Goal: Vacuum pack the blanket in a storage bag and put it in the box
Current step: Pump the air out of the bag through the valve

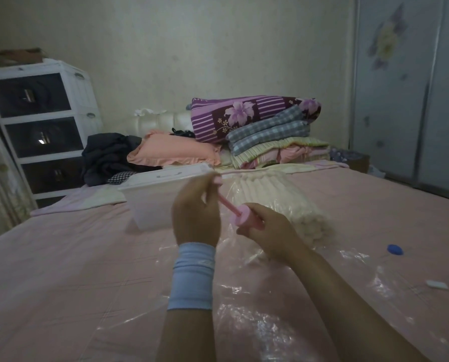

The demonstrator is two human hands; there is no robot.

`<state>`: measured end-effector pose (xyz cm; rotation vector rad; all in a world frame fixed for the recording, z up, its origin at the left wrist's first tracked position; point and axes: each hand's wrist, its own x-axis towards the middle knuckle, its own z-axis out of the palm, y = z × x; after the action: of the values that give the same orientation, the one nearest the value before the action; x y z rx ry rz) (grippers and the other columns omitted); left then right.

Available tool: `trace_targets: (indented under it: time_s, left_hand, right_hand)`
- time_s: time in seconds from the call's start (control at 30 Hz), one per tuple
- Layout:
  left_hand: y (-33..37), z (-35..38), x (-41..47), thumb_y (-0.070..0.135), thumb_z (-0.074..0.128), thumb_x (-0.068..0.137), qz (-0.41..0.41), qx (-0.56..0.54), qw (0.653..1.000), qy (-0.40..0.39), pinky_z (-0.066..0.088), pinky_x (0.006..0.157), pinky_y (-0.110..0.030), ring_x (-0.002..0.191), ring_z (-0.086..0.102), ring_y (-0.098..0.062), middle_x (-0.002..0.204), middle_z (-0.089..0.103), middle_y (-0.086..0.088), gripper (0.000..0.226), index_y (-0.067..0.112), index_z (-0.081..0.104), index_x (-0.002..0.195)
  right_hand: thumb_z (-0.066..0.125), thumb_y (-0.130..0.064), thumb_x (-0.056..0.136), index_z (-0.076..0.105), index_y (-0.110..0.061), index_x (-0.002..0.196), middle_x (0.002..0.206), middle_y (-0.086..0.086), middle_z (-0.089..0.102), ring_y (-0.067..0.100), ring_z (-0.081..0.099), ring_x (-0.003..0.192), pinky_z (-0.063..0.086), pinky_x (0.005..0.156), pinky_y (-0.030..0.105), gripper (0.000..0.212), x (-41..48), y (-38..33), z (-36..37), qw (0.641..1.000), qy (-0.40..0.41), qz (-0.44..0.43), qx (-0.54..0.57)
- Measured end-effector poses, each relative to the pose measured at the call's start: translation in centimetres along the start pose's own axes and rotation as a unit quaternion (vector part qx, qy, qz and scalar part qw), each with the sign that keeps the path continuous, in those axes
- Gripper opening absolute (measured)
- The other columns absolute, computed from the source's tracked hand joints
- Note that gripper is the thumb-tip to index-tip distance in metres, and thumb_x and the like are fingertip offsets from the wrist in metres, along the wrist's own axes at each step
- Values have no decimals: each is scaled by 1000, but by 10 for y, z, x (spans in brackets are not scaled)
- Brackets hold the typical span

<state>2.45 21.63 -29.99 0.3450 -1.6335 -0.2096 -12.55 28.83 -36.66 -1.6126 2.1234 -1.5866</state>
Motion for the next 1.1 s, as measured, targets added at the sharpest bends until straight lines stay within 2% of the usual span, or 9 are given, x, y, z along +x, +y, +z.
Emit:
trace_targets:
  time_s: [0.1, 0.17, 0.23, 0.33, 0.47, 0.67, 0.73, 0.97, 1.1]
  left_hand:
    - [7, -24, 26, 15, 57, 96, 21, 8, 989, 143, 47, 79, -10, 86, 58, 0, 97, 62, 10, 17, 9, 69, 106]
    - [3, -22, 25, 17, 56, 97, 16, 9, 986, 164, 47, 80, -11, 88, 57, 1, 97, 61, 10, 16, 10, 69, 106]
    - [-3, -6, 8, 14, 56, 96, 0, 2, 992, 122, 51, 79, -19, 86, 58, -3, 96, 62, 10, 15, 11, 69, 104]
    - [-16, 26, -32, 9, 60, 91, -52, -28, 997, -41, 56, 77, -38, 84, 62, -8, 95, 67, 9, 17, 19, 71, 100]
    - [-15, 34, -40, 12, 62, 89, -83, -32, 990, -114, 55, 80, -37, 86, 62, -7, 96, 70, 8, 17, 22, 72, 99]
    - [8, -11, 18, 12, 56, 96, 24, -6, 987, 156, 52, 82, -22, 90, 63, -9, 99, 67, 5, 17, 8, 69, 106]
    - [3, -11, 17, 11, 55, 97, 26, 2, 982, 188, 50, 87, -18, 96, 61, -7, 102, 65, 5, 17, 7, 68, 106]
    - [-20, 39, -49, 8, 59, 91, -68, -32, 993, -88, 54, 84, -39, 91, 62, -10, 101, 69, 4, 21, 17, 71, 105]
    - [-10, 23, -24, 13, 59, 92, -52, -19, 998, -43, 56, 79, -35, 84, 63, -10, 95, 71, 3, 16, 16, 71, 103]
  right_hand:
    - [84, -30, 78, 66, -39, 116, 100, -22, 68, -1, 62, 94, 47, 81, 17, 43, 0, 1, -1, 1000, -9, 10, 25]
    - [84, -30, 77, 66, -40, 115, 101, -21, 69, 2, 63, 96, 50, 85, 22, 43, 0, 1, 0, 999, -15, 12, 27]
    - [84, -31, 77, 66, -39, 116, 103, -20, 68, 4, 63, 97, 50, 85, 24, 44, 1, 0, 3, 1000, -14, 10, 19]
    - [82, -34, 78, 66, -36, 120, 106, -17, 69, 7, 63, 96, 52, 85, 29, 44, 1, -1, 5, 1000, -1, 0, 9]
    - [80, -39, 80, 65, -39, 119, 105, -17, 70, 3, 65, 94, 54, 84, 29, 42, 0, 2, 5, 1000, 4, -7, 17]
    - [86, -33, 74, 66, -42, 114, 100, -20, 70, -1, 63, 93, 51, 84, 22, 46, 1, 7, -2, 1000, -2, 17, 26]
    - [87, -32, 73, 67, -42, 114, 102, -20, 70, 1, 63, 95, 51, 86, 23, 46, 0, 7, 0, 999, -5, 20, 31]
    - [80, -43, 77, 65, -40, 121, 104, -20, 70, 2, 64, 94, 53, 85, 29, 47, 2, 5, 8, 1000, 11, 6, 16]
    - [81, -40, 78, 63, -41, 122, 105, -23, 68, -1, 62, 95, 49, 83, 23, 48, 1, 6, 8, 1000, 18, 2, 2]
